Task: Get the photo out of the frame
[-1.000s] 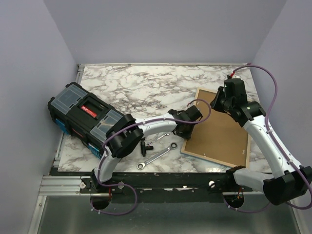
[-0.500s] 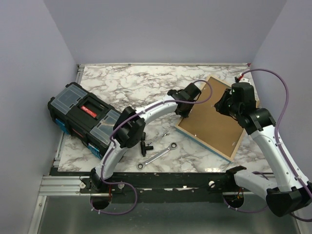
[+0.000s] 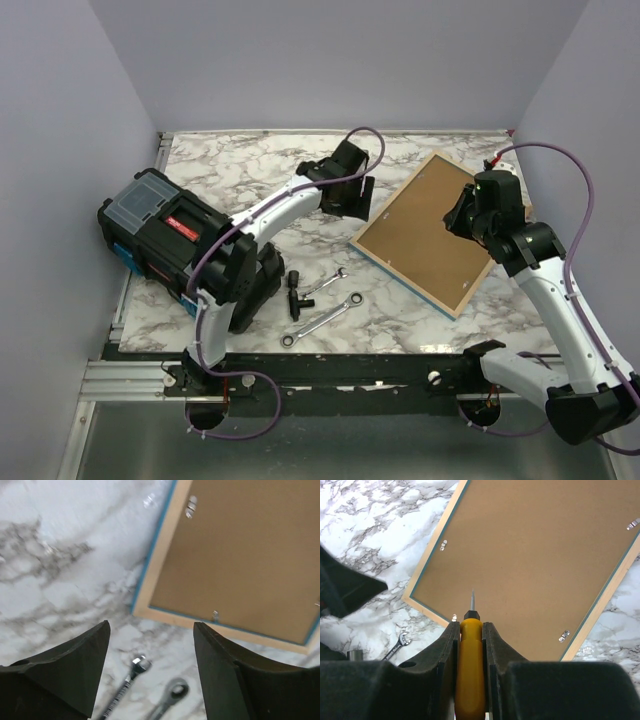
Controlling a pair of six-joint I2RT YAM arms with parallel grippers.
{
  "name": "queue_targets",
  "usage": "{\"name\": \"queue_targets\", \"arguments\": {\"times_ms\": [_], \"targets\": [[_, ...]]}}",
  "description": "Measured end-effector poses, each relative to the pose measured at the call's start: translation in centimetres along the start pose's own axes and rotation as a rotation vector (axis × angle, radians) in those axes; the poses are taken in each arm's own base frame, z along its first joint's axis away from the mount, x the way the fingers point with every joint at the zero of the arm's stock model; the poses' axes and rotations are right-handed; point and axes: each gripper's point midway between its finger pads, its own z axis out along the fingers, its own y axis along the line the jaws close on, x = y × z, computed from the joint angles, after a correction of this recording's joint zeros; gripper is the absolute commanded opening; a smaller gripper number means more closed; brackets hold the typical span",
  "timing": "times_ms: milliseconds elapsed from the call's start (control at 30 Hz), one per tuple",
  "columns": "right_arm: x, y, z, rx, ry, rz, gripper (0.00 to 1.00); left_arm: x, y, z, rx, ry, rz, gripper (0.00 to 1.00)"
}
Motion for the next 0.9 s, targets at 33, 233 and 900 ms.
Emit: {"name": "queue_targets", "arguments": {"times_ms": [33, 233, 900], "targets": [[0.0, 0.0, 0.0, 0.001, 0.000, 0.000, 0.01, 0.4, -0.6, -0.7, 0.023, 0.001, -0.046, 0.72], [0.0, 0.0, 0.0, 0.001, 0.000, 0.000, 0.01, 4.3, -4.5, -3.8, 0.129, 0.058, -0.376, 0.71], [0.0, -0.4, -1.3, -0.018, -0.037, -0.011, 0.01, 14.1, -12.0, 4.5, 0.033, 0.282, -0.882, 0.62]]}}
